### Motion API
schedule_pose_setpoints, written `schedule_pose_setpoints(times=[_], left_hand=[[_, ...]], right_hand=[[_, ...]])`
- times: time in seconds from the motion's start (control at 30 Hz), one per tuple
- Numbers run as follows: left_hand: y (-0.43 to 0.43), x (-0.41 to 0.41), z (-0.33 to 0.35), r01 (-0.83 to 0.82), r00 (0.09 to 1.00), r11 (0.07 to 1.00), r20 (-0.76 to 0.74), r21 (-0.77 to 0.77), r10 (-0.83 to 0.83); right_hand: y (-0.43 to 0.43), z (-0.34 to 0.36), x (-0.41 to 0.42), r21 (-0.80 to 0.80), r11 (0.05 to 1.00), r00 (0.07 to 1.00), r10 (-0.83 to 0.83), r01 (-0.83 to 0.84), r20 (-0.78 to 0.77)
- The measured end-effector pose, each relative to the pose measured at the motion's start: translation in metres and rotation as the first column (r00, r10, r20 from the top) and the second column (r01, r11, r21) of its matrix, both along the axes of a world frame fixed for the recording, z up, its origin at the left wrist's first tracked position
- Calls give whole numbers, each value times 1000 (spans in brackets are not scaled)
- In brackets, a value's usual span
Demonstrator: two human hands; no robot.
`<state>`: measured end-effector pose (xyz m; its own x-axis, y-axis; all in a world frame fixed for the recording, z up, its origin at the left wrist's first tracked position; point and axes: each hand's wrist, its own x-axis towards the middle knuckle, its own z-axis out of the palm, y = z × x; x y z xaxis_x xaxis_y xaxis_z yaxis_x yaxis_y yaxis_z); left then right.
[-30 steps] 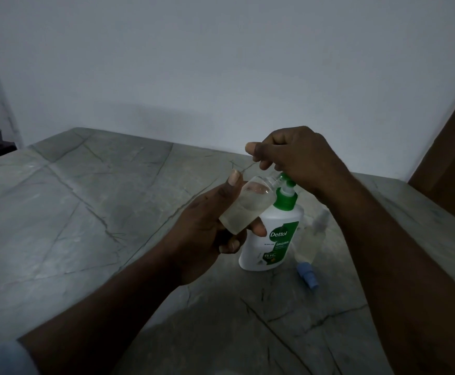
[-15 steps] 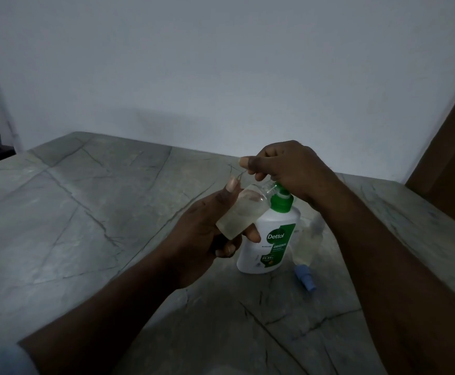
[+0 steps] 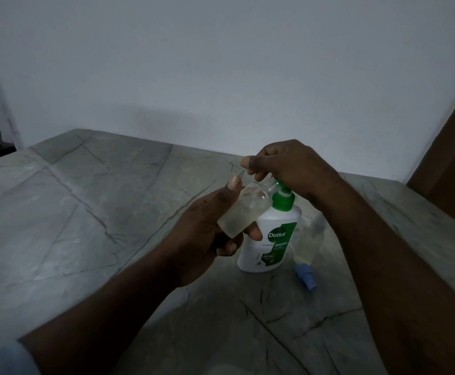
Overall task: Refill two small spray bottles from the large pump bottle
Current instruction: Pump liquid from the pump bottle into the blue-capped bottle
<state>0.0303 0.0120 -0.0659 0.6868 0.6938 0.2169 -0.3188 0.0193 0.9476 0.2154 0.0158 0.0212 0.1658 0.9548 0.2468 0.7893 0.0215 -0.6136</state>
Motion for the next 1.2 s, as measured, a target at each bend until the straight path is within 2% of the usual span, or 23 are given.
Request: schedule_pose_setpoints(times=[0.1,0.23,0.43,0.5,0.63,0.7,0.87,1.0,1.07,1.13,1.2], left_hand=[[1,0,0,-19,999,1000,-39,8,20],[1,0,0,-7,1000,1000,-29,6,8],[-1,0,3,35,999,999,40,6,-35],[-1,0,2,37,999,999,32,7,-38],[1,-1,0,-11,1000,1000,-11,8,11],[1,-1,0,-22,999,1000,-24,15,23],[1,0,-1,1,1000,1000,-4,-1,-1],[1,-2,0,32,999,999,35,6,-32],[0,-2,0,43,998,999,41,6,-44],[1,-1,1,44,998,999,40,2,-44],[1,0,0,29,999,1000,40,2,-29]], right_hand=[[1,-1,-1,-32,999,1000,10,-10,-10],[1,-2,0,6,1000,1000,-18,18,-3],[-6,5,4,253,966,997,-64,51,44],[-4,4,2,209,977,999,-48,41,26],[1,0,1,6,1000,999,-29,29,42],[3,0,1,-32,999,999,-18,19,31],[1,-1,1,8,1000,1000,-29,29,2],[-3,1,3,194,978,997,-79,77,2],[-5,4,2,284,955,994,-100,82,50],[-6,5,0,295,953,993,-97,72,74],[-5,5,-1,219,974,997,-67,58,34]])
